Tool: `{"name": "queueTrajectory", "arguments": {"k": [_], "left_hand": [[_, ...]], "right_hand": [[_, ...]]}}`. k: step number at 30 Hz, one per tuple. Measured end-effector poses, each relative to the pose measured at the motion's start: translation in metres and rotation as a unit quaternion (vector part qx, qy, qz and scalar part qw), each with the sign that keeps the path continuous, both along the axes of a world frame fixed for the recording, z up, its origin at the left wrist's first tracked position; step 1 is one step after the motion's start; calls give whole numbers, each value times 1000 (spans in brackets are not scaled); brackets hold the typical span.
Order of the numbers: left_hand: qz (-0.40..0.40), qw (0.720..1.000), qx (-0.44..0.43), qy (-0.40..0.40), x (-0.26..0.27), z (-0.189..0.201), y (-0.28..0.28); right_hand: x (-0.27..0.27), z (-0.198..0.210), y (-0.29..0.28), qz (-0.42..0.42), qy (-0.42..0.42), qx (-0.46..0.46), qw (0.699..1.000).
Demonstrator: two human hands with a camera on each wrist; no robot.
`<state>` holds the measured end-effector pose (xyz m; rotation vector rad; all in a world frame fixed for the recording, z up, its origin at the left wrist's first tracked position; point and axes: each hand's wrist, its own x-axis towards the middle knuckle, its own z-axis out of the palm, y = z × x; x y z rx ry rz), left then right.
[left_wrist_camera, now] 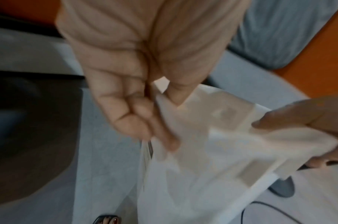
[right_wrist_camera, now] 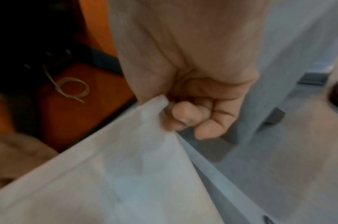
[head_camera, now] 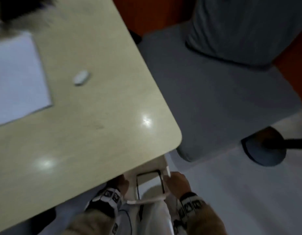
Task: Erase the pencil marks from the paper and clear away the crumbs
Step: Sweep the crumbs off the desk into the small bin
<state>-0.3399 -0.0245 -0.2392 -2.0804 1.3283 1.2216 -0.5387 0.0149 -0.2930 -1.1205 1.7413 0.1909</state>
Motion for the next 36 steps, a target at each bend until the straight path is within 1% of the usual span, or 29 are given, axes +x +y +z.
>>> {"name": "queueTrajectory", "arguments": {"k": [1,2,3,5,6,7,8,10,11,12,13,14,15,16,17,19,20,21,23,24,25,27,29,30,31,33,34,35,36], "left_hand": [[-26,999,-24,13,13,20,1],[-66,997,-19,36,25,36,2],[-104,992,-62,24,34,42,9],[-99,994,25,26,50,64,21],[-97,994,27,36,56,75,23],[-108,993,18,43,60,86,22],[-105,993,33,46,64,93,22],[-101,993,37,41,75,100,24],[-98,994,29,49,80,103,25],[-80,995,16,56,85,104,24],[-80,995,22,60,90,104,24],[-63,995,21,75,94,107,23],[-45,995,28,87,98,113,23],[-27,994,30,99,102,114,25],[-19,994,26,108,105,115,26],[-11,993,4,120,110,119,29],[3,992,0,124,113,121,30],[25,991,-4,132,114,120,31],[59,987,-14,151,114,119,33],[70,985,-21,157,114,116,34],[81,984,-24,157,113,116,36],[92,983,-29,155,112,118,37],[103,982,-29,154,112,118,40],[110,982,-27,154,114,118,41],[117,981,-21,154,116,117,41],[122,982,-12,147,120,115,41],[125,982,-10,143,120,115,41],[127,982,-11,142,120,115,40],[129,981,-9,144,120,116,40]], "right_hand": [[4,33,0,25,3,-15,1000],[6,66,-1,71,11,-15,997],[7,98,-3,123,31,-16,992],[11,158,-9,245,91,-55,964],[17,184,-17,277,106,-98,950],[24,206,-30,276,83,-169,943],[33,227,-47,255,39,-253,932],[55,252,-84,195,-54,-386,900],[67,256,-106,182,-75,-418,887],[80,256,-129,188,-73,-417,886],[91,251,-150,207,-53,-386,897],[100,243,-166,246,-6,-335,910],[109,232,-173,286,50,-286,913],[117,224,-170,329,93,-260,903],[122,219,-158,382,110,-254,882],[125,216,-123,492,86,-250,830],[125,218,-114,526,73,-250,810],[125,221,-116,527,69,-254,808],[130,220,-144,461,86,-273,840],[134,219,-158,441,104,-283,845],[139,218,-164,445,117,-286,840],[141,215,-150,510,98,-281,807],[135,217,-123,596,58,-294,745],[131,219,-119,617,51,-299,726],[128,219,-124,611,52,-292,734],[131,219,-142,537,73,-275,794],[133,218,-144,518,82,-274,806],[136,219,-139,529,79,-275,799],[135,219,-127,565,65,-274,776]]}}
